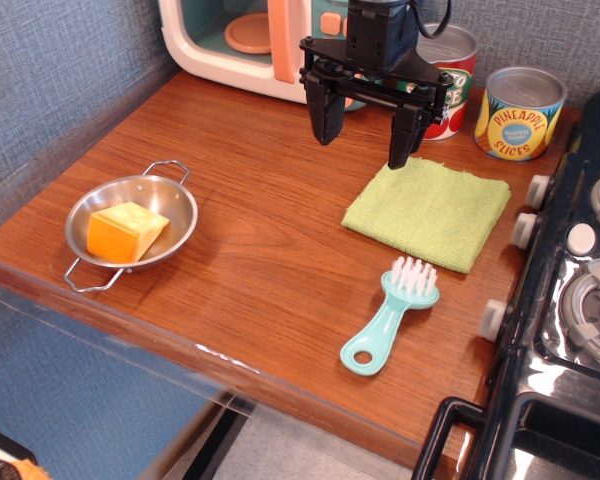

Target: Move the teal utensil to the left of the cloth

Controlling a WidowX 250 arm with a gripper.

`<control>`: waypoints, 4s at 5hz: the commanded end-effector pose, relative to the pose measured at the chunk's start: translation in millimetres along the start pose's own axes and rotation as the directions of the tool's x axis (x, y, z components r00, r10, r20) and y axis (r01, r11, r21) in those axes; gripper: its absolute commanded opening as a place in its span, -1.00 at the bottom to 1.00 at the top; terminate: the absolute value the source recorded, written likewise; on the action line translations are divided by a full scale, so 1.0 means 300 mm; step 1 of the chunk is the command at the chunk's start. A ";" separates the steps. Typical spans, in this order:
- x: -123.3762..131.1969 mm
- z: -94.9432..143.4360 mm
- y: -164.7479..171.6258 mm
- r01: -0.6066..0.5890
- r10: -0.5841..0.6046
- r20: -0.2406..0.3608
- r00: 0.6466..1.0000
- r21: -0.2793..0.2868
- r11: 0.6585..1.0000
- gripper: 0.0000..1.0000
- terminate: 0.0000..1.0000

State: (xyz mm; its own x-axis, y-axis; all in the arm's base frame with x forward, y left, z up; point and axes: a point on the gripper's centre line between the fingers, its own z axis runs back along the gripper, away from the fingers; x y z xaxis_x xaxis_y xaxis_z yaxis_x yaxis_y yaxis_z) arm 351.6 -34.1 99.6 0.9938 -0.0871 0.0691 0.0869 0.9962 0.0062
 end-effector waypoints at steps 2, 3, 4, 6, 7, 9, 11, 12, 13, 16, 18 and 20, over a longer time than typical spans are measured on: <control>-0.048 0.004 -0.071 0.063 -0.058 0.060 0.997 -0.090 0.994 1.00 -1.00; -0.139 0.018 -0.126 0.070 -0.062 0.086 0.994 -0.094 0.993 1.00 -1.00; -0.222 -0.018 -0.203 0.074 -0.066 0.079 0.995 -0.094 0.993 1.00 -1.00; -0.225 -0.217 -0.239 0.018 -0.018 0.011 1.000 0.001 1.000 1.00 -1.00; -0.218 -0.256 -0.238 -0.029 0.028 0.027 0.999 0.063 0.998 1.00 -1.00; -0.194 -0.297 -0.234 -0.042 0.039 0.041 0.998 0.082 0.996 1.00 -1.00; -0.200 -0.329 -0.197 -0.060 0.059 0.014 0.998 0.044 0.997 -1.00 -1.00; -0.199 -0.336 -0.192 -0.042 0.042 -0.012 0.999 0.026 0.999 -1.00 -1.00; -0.197 -0.304 -0.204 0.001 -0.001 -0.009 1.000 0.001 1.000 -1.00 -1.00; -0.058 0.073 0.053 0.019 -0.012 0.140 0.990 -0.049 0.999 -1.00 -1.00; 0.031 -0.024 0.368 -0.116 0.116 0.016 0.993 0.072 0.991 -1.00 -1.00; 0.062 -0.146 0.448 -0.148 0.157 -0.044 0.987 0.171 0.974 -1.00 -1.00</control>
State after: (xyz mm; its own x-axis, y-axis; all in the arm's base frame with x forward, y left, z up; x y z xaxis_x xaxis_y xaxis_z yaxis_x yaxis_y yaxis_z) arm 383.3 88.8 32.8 0.9967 0.0723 -0.0362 -0.0657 0.9852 0.1584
